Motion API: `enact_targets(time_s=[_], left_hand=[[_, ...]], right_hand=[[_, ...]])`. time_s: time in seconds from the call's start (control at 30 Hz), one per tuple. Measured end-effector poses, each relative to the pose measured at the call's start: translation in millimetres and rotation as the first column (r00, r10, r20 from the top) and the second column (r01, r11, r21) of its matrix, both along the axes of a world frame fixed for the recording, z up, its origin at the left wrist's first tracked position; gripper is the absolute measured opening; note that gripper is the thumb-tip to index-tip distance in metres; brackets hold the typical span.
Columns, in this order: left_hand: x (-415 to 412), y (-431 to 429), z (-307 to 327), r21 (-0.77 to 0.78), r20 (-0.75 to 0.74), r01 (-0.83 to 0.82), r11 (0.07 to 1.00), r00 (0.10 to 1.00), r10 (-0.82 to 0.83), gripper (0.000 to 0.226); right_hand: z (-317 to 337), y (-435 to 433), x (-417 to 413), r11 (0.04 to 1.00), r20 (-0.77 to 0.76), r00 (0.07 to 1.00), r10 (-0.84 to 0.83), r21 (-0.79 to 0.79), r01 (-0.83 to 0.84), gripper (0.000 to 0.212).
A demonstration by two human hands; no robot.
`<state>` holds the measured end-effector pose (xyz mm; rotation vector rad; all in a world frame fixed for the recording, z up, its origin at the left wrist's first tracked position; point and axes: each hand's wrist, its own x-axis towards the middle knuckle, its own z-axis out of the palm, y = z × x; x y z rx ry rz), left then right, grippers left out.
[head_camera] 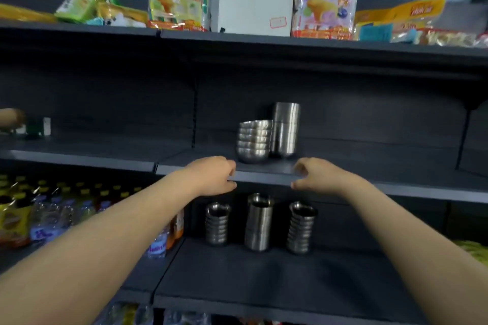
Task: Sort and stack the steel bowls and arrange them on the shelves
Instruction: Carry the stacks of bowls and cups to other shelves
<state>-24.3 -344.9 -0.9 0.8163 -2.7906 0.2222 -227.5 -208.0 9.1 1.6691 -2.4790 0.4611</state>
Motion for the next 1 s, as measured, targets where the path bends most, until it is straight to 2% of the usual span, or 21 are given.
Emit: enact_targets(time_s=[0.1,0.33,0.5,0.6,0.83,0.93,1.0], left_hand=[[-8,-20,12,0.015,-0.052,0.019,1.000,0.998,-0.019,0.036],[-58,-87,18,0.035,-0.053,0.004,0.999,0.999,-0.002,0.038],[-96,-143,33,0.000,0.052,-0.057,0.998,0.997,0.057,0.042],[-111,-172,36,-0.026,0.103,-0.094,0.995,0.990,0.096,0.044],[-131,-227,35,-0.047,0.148,-0.094,0.994,0.984,0.100,0.043],[-139,-250,33,-0.014,0.014,-0.048,0.999,0.999,0.048,0.037],[-143,-263,31,0.080,-0.168,0.014,0.997,0.986,0.000,0.036]], right_hand=[[4,-18,-14,1.000,0.011,1.000,-0.008,-0.010,0.008,0.055],[9,-78,-72,0.999,0.031,0.999,0.027,-0.019,-0.026,0.057],[27,-134,-117,0.999,-0.050,0.998,0.033,0.006,-0.033,0.050],[35,-163,-137,0.999,-0.077,0.996,0.045,0.011,-0.044,0.054],[30,-208,-170,0.998,-0.021,0.998,0.062,0.033,-0.062,0.044],[21,-225,-184,0.991,0.086,0.991,0.106,-0.096,-0.098,0.038],[14,-232,-190,0.973,0.298,0.939,0.170,-0.204,-0.111,0.040]])
